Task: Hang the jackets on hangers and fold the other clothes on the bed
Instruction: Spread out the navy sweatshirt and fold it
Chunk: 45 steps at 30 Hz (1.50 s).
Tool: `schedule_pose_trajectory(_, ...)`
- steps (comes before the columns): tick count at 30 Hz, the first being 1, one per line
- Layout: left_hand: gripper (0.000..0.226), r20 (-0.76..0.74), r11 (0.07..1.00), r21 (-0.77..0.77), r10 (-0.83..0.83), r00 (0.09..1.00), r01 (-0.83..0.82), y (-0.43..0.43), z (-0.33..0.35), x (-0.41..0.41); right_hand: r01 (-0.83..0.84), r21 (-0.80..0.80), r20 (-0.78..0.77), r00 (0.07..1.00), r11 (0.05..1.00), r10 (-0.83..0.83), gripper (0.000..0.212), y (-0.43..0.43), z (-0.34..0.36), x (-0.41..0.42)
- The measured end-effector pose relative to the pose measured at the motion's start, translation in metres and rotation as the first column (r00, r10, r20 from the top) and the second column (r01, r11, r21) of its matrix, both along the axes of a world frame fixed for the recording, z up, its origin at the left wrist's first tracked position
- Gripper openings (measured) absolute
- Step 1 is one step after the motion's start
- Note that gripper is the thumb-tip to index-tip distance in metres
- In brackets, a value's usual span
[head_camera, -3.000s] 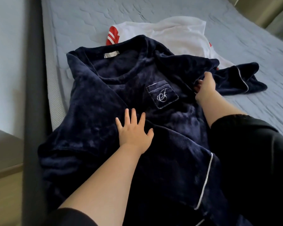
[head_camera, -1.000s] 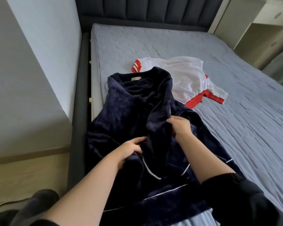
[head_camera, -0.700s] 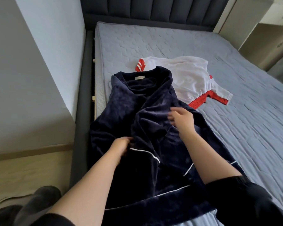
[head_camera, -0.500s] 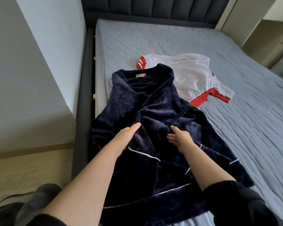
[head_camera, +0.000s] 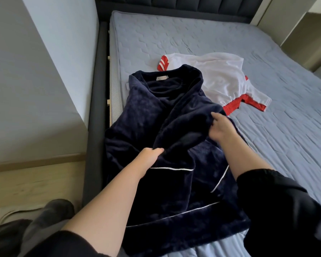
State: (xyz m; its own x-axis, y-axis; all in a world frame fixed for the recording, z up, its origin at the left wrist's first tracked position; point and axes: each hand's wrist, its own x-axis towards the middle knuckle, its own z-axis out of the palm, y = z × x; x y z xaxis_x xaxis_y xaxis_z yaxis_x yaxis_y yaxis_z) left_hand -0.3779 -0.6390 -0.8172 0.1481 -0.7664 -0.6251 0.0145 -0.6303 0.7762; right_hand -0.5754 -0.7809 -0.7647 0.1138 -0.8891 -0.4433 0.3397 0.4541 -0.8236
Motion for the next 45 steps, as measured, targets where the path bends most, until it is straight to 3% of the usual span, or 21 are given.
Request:
schedule_pose_trajectory(3, 0.045, 0.046, 0.999, -0.015, 0.032, 0.998, -0.031, 0.000, -0.002, 0.000, -0.192, 0.216, -0.005, 0.980, 0.957, 0.197, 0.039, 0.034, -0.032, -0.004)
schedule_pose_trajectory(6, 0.050, -0.090, 0.992, -0.011, 0.122, 0.988, -0.123, -0.001, 0.001, 0.003, -0.363, 0.210, -0.027, 0.926, 0.908, 0.377, 0.030, 0.071, -0.058, -0.004)
schedule_pose_trajectory(7, 0.048, -0.074, 0.989, -0.025, 0.144, 0.987, -0.146, -0.002, 0.001, 0.004, -0.399, 0.168, -0.027, 0.912, 0.902, 0.408, 0.024, 0.080, -0.060, -0.004)
schedule_pose_trajectory(10, 0.032, 0.241, 0.989, -0.124, 0.111, 0.964, -0.083, 0.002, 0.002, 0.009, -0.371, 0.048, 0.114, 0.924, 0.927, 0.364, 0.013, 0.089, -0.054, -0.007)
schedule_pose_trajectory(12, 0.036, 0.324, 0.982, -0.176, 0.125, 0.938, -0.071, 0.004, 0.002, 0.012, -0.315, 0.076, 0.241, 0.927, 0.946, 0.289, 0.016, 0.087, -0.048, -0.009)
schedule_pose_trajectory(16, 0.023, 0.093, 0.973, -0.202, 0.129, 0.987, -0.108, 0.005, 0.005, 0.015, -0.436, 0.207, 0.082, 0.900, 0.876, 0.429, 0.036, 0.097, -0.050, -0.003)
schedule_pose_trajectory(18, 0.027, 0.146, 0.979, -0.195, 0.089, 0.985, -0.059, 0.006, 0.002, 0.014, -0.471, 0.173, 0.032, 0.881, 0.865, 0.473, 0.039, 0.103, -0.051, -0.001)
schedule_pose_trajectory(21, 0.043, 0.196, 0.988, -0.152, 0.066, 0.978, -0.036, 0.008, 0.005, 0.015, -0.320, 0.134, 0.017, 0.947, 0.938, 0.321, 0.029, 0.109, -0.048, 0.004)
schedule_pose_trajectory(24, 0.075, -0.053, 0.985, -0.039, -0.169, 0.984, 0.167, 0.015, 0.013, 0.019, -0.098, 0.148, -0.003, 0.995, 0.984, 0.100, 0.030, 0.109, -0.049, 0.011)
schedule_pose_trajectory(26, 0.069, -0.132, 0.959, -0.013, -0.282, 0.950, 0.283, 0.021, 0.012, 0.020, -0.059, 0.162, 0.022, 0.998, 0.985, 0.056, 0.036, 0.112, -0.047, 0.009)
schedule_pose_trajectory(29, 0.054, -0.219, 0.993, -0.035, -0.122, 0.968, 0.117, 0.020, 0.004, 0.020, -0.247, 0.115, 0.176, 0.958, 0.962, 0.225, 0.045, 0.122, -0.039, -0.002)
schedule_pose_trajectory(31, 0.040, -0.296, 0.999, -0.050, -0.012, 0.955, -0.003, 0.017, 0.002, 0.022, -0.409, 0.053, 0.192, 0.899, 0.911, 0.393, 0.037, 0.132, -0.040, -0.009)
schedule_pose_trajectory(33, 0.044, -0.226, 0.999, -0.029, 0.021, 0.974, -0.028, 0.017, 0.002, 0.023, -0.463, 0.018, 0.197, 0.871, 0.886, 0.451, 0.017, 0.139, -0.044, -0.012)
schedule_pose_trajectory(35, 0.059, -0.139, 0.998, 0.001, -0.066, 0.988, 0.066, 0.019, 0.002, 0.025, -0.447, 0.014, 0.120, 0.889, 0.894, 0.442, 0.016, 0.141, -0.045, -0.011)
schedule_pose_trajectory(37, 0.066, -0.198, 0.982, 0.020, -0.181, 0.963, 0.188, 0.022, 0.006, 0.028, -0.349, 0.032, -0.023, 0.936, 0.937, 0.350, 0.020, 0.139, -0.047, -0.007)
schedule_pose_trajectory(39, 0.054, -0.311, 0.943, 0.001, -0.315, 0.897, 0.332, 0.027, 0.010, 0.031, -0.187, 0.041, -0.155, 0.969, 0.982, 0.191, 0.023, 0.137, -0.048, -0.002)
schedule_pose_trajectory(41, 0.041, -0.364, 0.908, -0.025, -0.399, 0.842, 0.419, 0.031, 0.013, 0.030, -0.053, 0.097, -0.167, 0.984, 0.994, 0.069, 0.015, 0.136, -0.049, -0.001)
schedule_pose_trajectory(43, 0.043, -0.356, 0.920, -0.019, -0.372, 0.857, 0.392, 0.034, 0.015, 0.028, -0.088, 0.192, -0.099, 0.989, 0.977, 0.108, 0.024, 0.142, -0.049, -0.001)
schedule_pose_trajectory(45, 0.050, -0.328, 0.931, -0.006, -0.347, 0.878, 0.366, 0.037, 0.015, 0.028, -0.228, 0.212, -0.138, 0.956, 0.950, 0.260, 0.031, 0.151, -0.052, 0.000)
